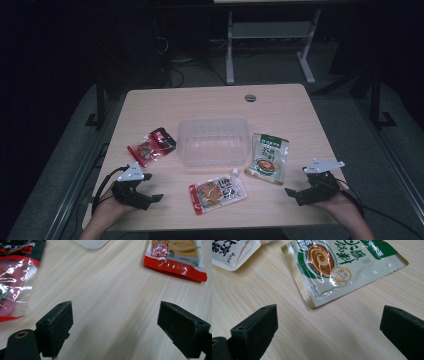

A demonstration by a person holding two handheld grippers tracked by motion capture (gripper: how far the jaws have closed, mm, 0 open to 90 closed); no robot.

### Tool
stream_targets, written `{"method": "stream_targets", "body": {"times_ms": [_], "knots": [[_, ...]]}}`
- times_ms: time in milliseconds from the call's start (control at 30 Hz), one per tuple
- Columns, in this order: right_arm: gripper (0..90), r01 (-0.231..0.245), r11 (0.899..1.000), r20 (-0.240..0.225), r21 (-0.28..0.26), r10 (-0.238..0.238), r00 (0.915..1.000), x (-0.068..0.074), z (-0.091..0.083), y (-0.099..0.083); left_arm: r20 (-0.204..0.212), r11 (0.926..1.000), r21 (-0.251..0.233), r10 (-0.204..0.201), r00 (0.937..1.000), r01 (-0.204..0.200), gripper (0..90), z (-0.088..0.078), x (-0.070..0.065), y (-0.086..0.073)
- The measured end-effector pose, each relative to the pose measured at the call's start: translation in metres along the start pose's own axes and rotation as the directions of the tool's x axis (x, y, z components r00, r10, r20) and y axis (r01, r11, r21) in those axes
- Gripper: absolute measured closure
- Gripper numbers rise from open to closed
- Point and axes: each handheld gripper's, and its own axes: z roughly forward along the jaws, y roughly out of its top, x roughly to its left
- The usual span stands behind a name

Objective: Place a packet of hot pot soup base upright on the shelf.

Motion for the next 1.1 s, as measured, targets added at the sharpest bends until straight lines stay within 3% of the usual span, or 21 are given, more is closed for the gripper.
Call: {"method": "stream_targets", "body": {"times_ms": [367, 533, 833, 1100], "knots": [[1.3, -0.010, 1.000, -0.016, -0.013, 0.009, 0.9998, 0.002, 0.002, 0.001, -0.007, 0.9997, 0.019, -0.014, 0.9999, 0.014, 14.2, -0.001, 0.000, 0.002], [1.3, -0.006, 1.000, -0.027, -0.015, 0.006, 0.9996, 0.003, 0.003, 0.002, -0.010, 0.9994, 0.022, -0.026, 0.9996, 0.026, 19.4, -0.003, 0.004, 0.003], [1.3, -0.011, 1.000, -0.028, -0.020, 0.010, 0.9996, 0.006, 0.002, 0.003, -0.025, 0.9985, 0.013, -0.053, 0.9983, 0.053, 35.6, -0.012, 0.011, 0.012], [1.3, -0.022, 1.000, -0.031, -0.021, 0.022, 0.9993, 0.005, 0.000, 0.000, -0.039, 0.9957, -0.005, -0.093, 0.9949, 0.093, 52.5, -0.017, 0.026, 0.023]]}}
